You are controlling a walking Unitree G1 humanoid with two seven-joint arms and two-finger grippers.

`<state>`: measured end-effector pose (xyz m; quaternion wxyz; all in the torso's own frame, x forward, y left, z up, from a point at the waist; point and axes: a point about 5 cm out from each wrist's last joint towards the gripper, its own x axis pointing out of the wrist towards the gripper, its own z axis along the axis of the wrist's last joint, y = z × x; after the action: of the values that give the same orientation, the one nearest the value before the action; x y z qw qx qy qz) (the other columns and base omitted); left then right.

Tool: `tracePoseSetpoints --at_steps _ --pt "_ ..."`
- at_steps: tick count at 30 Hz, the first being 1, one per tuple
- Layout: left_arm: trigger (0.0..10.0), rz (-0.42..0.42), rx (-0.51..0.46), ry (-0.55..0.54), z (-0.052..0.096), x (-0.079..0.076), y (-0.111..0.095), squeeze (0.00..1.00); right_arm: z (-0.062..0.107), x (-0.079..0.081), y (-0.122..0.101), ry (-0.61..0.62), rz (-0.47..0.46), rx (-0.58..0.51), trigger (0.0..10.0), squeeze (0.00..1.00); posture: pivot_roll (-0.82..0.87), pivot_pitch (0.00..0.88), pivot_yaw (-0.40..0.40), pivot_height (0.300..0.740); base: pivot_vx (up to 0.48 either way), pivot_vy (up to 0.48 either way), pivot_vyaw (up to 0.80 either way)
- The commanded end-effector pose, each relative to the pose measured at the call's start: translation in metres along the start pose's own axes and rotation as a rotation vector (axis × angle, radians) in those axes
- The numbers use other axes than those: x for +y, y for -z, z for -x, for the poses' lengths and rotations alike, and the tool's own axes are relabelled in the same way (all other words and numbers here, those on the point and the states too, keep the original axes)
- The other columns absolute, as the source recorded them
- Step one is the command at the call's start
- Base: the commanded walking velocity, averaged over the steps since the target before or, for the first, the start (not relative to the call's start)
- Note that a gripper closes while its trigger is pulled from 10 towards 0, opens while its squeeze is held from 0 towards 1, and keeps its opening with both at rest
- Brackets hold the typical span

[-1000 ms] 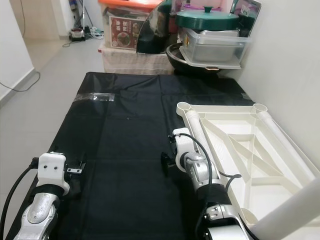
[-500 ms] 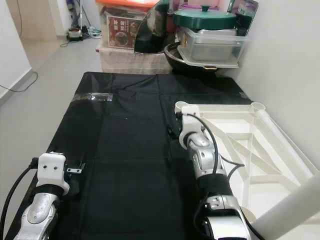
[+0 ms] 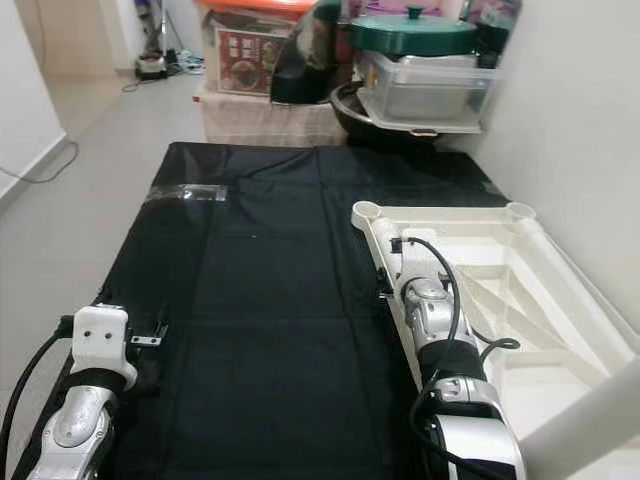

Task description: Building children table

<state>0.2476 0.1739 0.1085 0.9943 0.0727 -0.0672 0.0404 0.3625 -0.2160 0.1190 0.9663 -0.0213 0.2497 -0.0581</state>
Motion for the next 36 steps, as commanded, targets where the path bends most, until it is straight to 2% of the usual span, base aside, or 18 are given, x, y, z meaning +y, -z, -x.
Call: tracePoseSetpoints --at_steps 1,9,14,18,26,33,36 --pt "10.0 0.001 0.003 -0.001 0.0 0.001 0.002 0.0 -0.001 0.004 0.004 -0.025 -0.008 0.026 10.0 0.0 0.0 0.0 -0.086 0.74 0.0 0.0 0.0" --pt "10.0 -0.004 0.004 -0.005 0.0 0.003 0.002 0.0 -0.003 0.014 -0.001 -0.061 0.006 -0.002 10.0 0.0 0.01 0.0 -0.087 0.74 0.0 0.0 0.0" --pt "10.0 -0.005 0.004 0.0 -0.001 0.001 0.003 0.0 -0.003 0.013 0.011 -0.04 0.001 0.051 10.0 0.0 0.0 0.0 -0.085 0.74 0.0 0.0 0.0" --pt "10.0 -0.003 0.005 0.001 -0.001 0.001 0.003 0.0 -0.002 0.013 0.009 -0.031 0.008 0.017 10.0 0.0 0.0 0.0 -0.08 0.74 0.0 0.0 0.0" --pt "10.0 -0.002 0.004 0.005 -0.002 -0.001 0.003 0.0 -0.001 0.025 0.015 -0.092 0.029 0.043 10.0 0.0 0.0 0.0 -0.08 0.74 0.0 0.0 0.0" --pt "10.0 -0.003 0.005 0.001 -0.002 0.0 0.004 0.0 0.001 0.03 0.009 -0.113 0.061 -0.027 10.0 0.0 0.0 0.0 -0.085 0.74 0.0 0.0 0.0" --pt "10.0 -0.003 0.005 0.003 -0.002 -0.001 0.005 0.0 0.0 0.033 0.021 -0.13 0.08 0.054 10.0 0.0 0.0 0.0 -0.084 0.74 0.0 0.0 0.0"
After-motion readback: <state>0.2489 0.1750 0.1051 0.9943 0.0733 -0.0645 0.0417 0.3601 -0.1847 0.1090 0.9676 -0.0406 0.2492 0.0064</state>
